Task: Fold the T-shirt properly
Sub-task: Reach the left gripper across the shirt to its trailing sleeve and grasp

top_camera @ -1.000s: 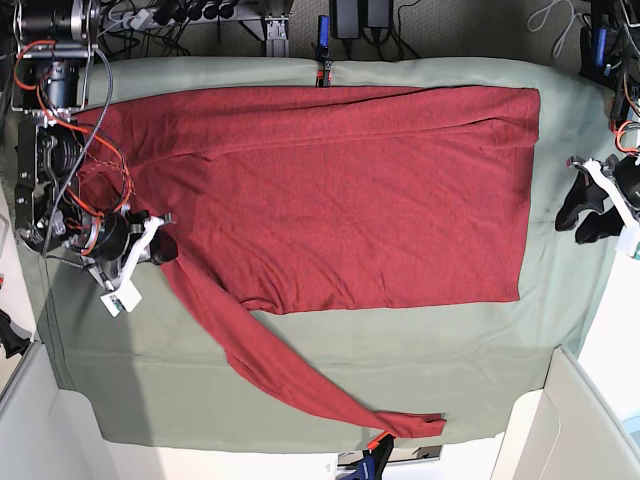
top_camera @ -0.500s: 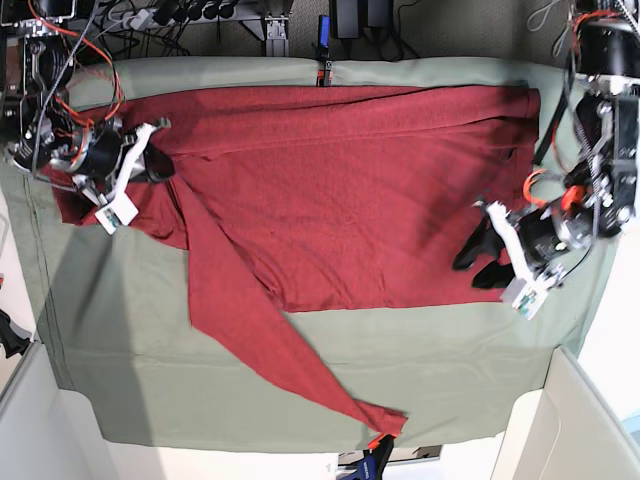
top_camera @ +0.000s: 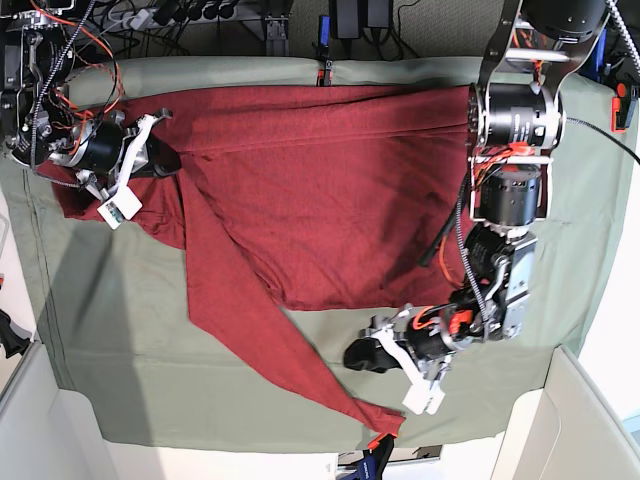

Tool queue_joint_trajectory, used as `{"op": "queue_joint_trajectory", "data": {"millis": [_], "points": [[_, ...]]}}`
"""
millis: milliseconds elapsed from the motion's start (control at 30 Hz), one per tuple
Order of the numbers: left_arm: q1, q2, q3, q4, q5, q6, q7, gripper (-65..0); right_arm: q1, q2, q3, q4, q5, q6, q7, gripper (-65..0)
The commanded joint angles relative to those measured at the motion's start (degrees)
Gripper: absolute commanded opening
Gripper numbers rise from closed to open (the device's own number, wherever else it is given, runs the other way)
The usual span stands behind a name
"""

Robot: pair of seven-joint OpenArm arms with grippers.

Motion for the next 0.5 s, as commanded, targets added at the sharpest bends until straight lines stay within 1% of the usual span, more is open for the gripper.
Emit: {"op": "queue_joint_trajectory", "data": {"millis": [0, 33, 133, 267, 333, 467], "points": [[-2.51, 0.90, -0.22, -0.52, 0.09, -0.42, -1.64, -34.7, 0.09, 0.61, 0.28, 1.05, 1.11, 0.44, 0.52, -65.0], [-2.93, 1.92, -0.22, -1.84, 1.03, -0.28, -2.34, -34.7, -0.26, 0.61, 0.28, 1.22, 1.09, 0.44, 0.52, -65.0], [-3.06, 5.16, -0.22, -4.81, 4.31, 2.95, -3.93, -34.7, -1.95, 0.61, 0.28, 2.64, 1.05, 0.44, 0.52, -65.0], [-3.04, 8.63, -0.22, -7.72, 11.56, 6.60, -8.11, -34.7, -4.24, 0.63, 0.28, 5.27, 1.01, 0.44, 0.50, -65.0], [-3.06, 8.81, -0.22, -7.80, 13.16, 8.17, -9.03, -34.7, -5.29, 0.63, 0.28, 6.27, 1.07, 0.44, 0.50, -65.0], [-3.04, 8.79, -0.22, -8.35, 14.40, 8.85, -8.79, -34.7, -7.69, 0.63, 0.28, 8.85, 1.20, 0.46, 0.50, -65.0]]}}
